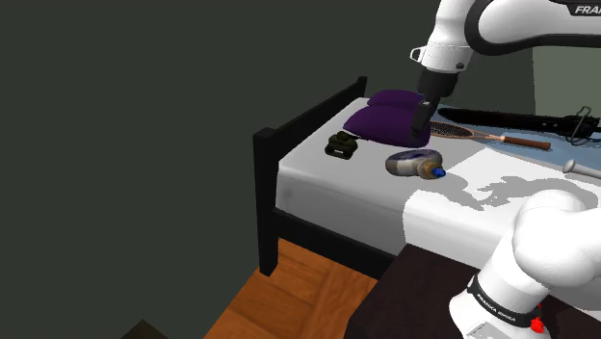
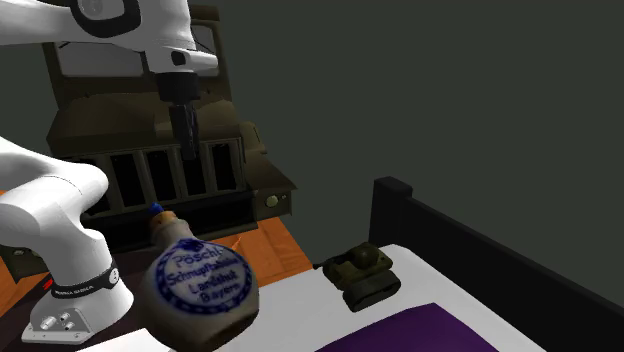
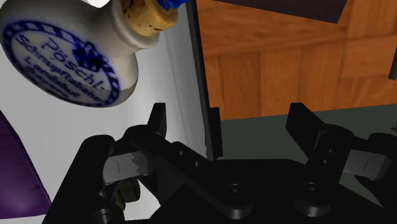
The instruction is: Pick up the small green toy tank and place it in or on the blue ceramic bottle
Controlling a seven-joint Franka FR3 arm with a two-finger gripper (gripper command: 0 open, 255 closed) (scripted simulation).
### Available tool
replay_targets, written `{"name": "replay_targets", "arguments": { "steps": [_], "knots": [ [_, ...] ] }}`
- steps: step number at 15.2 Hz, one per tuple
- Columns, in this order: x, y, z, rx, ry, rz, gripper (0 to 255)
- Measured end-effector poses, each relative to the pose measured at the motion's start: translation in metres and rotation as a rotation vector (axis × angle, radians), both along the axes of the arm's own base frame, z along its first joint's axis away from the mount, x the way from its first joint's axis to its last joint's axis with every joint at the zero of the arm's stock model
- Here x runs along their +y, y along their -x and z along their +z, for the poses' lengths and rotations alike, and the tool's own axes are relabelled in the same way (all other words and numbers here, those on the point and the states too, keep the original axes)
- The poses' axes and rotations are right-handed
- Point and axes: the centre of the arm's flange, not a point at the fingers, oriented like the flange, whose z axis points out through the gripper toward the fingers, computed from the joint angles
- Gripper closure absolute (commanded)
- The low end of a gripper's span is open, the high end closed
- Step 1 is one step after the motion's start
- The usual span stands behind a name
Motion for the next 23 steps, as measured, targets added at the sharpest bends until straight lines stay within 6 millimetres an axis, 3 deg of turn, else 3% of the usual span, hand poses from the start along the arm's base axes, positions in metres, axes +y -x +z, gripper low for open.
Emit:
{"name": "replay_targets", "arguments": {
  "steps": [4, 23],
  "knots": [
    [-0.015, -0.021, -0.007, 0.004, -0.009, -0.007, 0],
    [-0.148, -0.232, -0.081, 0.039, -0.096, -0.075, 0]
  ]
}}
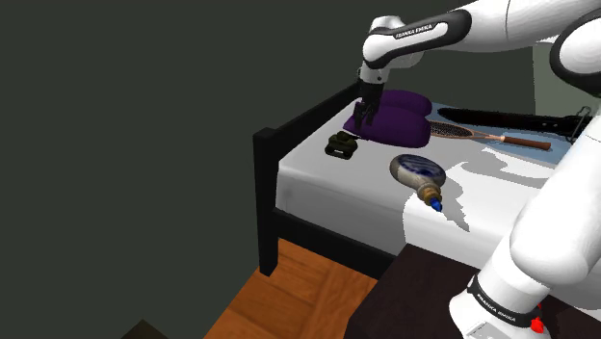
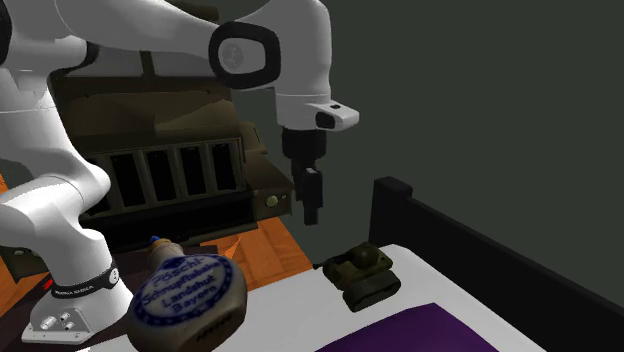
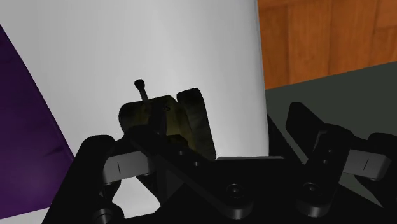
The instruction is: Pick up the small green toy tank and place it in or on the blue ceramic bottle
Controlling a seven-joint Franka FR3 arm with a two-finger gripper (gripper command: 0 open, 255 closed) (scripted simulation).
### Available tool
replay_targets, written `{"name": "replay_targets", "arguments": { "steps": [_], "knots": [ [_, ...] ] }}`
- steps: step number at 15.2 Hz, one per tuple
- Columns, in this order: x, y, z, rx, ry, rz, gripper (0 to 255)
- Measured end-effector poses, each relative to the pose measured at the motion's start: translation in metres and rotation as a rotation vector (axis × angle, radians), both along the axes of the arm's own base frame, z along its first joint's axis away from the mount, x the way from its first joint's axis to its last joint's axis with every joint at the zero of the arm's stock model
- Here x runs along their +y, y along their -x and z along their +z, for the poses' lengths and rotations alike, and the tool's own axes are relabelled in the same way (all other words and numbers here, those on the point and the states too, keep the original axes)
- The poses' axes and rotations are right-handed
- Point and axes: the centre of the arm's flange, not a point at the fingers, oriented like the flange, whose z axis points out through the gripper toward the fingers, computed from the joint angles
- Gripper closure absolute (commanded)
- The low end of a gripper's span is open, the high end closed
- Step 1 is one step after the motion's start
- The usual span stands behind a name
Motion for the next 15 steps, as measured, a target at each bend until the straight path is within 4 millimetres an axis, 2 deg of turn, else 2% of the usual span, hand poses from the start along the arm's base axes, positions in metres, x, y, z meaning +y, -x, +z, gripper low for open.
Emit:
{"name": "replay_targets", "arguments": {
  "steps": [7, 9, 15],
  "knots": [
    [-0.049, -0.072, -0.032, 0.012, -0.029, -0.023, 0],
    [-0.052, -0.077, -0.041, 0.013, -0.031, -0.025, 0],
    [-0.052, -0.077, -0.072, 0.013, -0.032, -0.025, 0]
  ]
}}
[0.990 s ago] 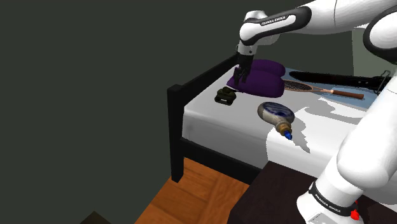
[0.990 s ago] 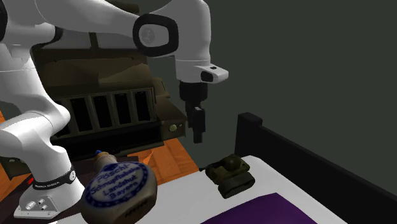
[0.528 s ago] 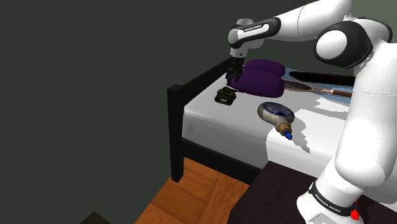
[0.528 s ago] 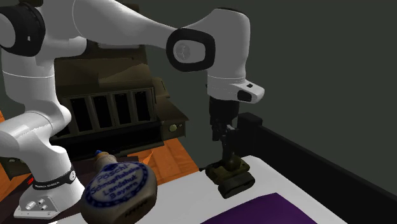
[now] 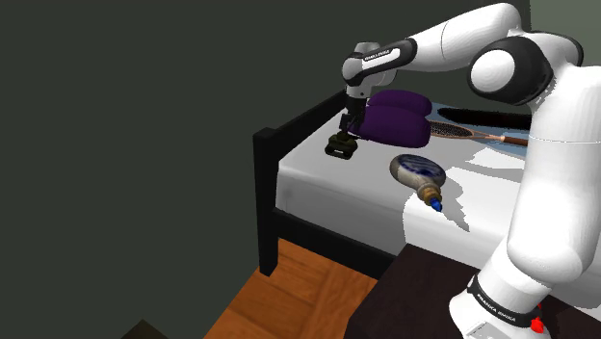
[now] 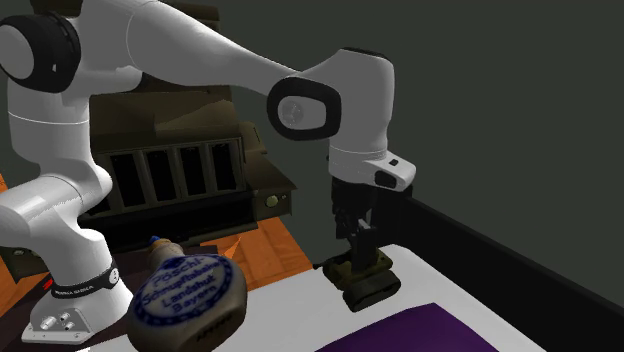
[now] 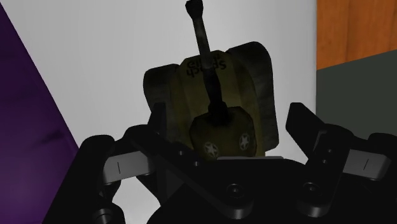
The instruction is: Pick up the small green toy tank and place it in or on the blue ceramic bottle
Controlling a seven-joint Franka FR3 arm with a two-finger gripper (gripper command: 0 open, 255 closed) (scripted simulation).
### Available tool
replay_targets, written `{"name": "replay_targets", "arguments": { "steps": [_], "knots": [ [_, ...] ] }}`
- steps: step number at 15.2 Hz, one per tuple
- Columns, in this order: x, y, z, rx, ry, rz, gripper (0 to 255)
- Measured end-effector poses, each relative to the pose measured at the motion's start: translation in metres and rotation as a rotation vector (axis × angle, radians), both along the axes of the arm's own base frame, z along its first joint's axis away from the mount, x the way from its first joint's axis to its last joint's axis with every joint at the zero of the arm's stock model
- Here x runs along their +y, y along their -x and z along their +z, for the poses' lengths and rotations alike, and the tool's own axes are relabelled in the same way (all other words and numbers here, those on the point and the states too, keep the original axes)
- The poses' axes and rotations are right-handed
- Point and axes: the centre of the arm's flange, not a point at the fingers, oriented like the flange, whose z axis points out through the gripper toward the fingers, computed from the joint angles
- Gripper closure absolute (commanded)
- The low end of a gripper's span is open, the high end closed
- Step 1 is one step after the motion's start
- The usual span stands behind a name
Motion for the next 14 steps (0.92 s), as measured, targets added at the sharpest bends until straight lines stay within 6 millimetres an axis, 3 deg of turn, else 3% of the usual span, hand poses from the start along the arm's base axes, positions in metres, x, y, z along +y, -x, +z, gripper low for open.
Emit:
{"name": "replay_targets", "arguments": {
  "steps": [6, 7, 14],
  "knots": [
    [-0.0005, 0.0001, -0.004, -0.001, 0.0, 0.0, 0],
    [-0.0005, 0.0001, -0.004, -0.001, 0.0, 0.0, 255],
    [-0.0006, 0.0002, -0.0035, -0.001, 0.0, 0.0, 255]
  ]
}}
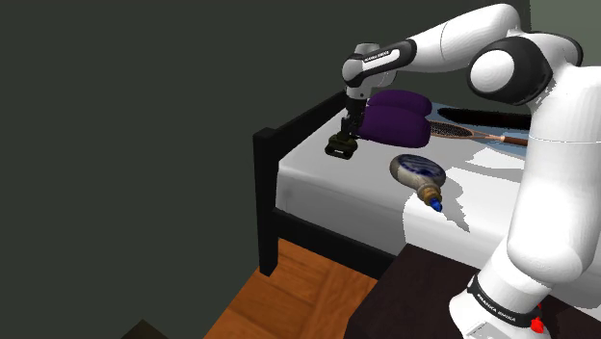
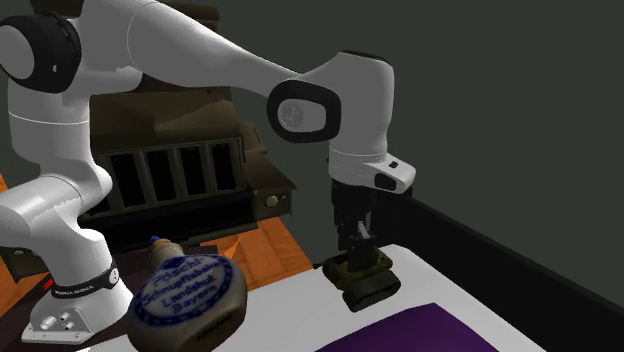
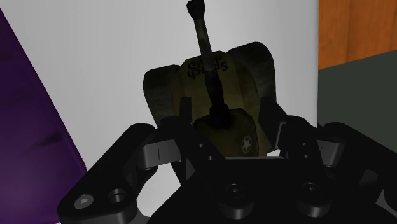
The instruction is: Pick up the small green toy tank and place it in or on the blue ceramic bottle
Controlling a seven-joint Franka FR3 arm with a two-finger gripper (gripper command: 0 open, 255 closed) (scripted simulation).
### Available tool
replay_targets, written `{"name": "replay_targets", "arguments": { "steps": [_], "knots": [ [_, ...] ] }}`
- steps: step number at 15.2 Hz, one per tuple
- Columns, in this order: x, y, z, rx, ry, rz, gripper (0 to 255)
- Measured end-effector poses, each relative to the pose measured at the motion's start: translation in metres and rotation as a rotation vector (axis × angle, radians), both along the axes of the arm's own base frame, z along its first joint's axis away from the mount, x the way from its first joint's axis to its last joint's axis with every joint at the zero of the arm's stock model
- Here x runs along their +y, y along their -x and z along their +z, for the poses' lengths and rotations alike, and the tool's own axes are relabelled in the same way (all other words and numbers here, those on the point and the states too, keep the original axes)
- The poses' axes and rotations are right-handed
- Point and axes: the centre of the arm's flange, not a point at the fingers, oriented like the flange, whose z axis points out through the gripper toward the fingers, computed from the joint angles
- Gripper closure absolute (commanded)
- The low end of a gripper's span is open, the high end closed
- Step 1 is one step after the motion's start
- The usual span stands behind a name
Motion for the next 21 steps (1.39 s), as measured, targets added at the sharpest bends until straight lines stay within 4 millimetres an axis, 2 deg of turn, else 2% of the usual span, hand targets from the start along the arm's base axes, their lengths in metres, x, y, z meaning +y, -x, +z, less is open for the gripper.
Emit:
{"name": "replay_targets", "arguments": {
  "steps": [5, 21],
  "knots": [
    [0.0, 0.0, 0.006, 0.001, 0.0, 0.0, 255],
    [0.0, -0.001, 0.089, 0.001, 0.0, 0.0, 255]
  ]
}}
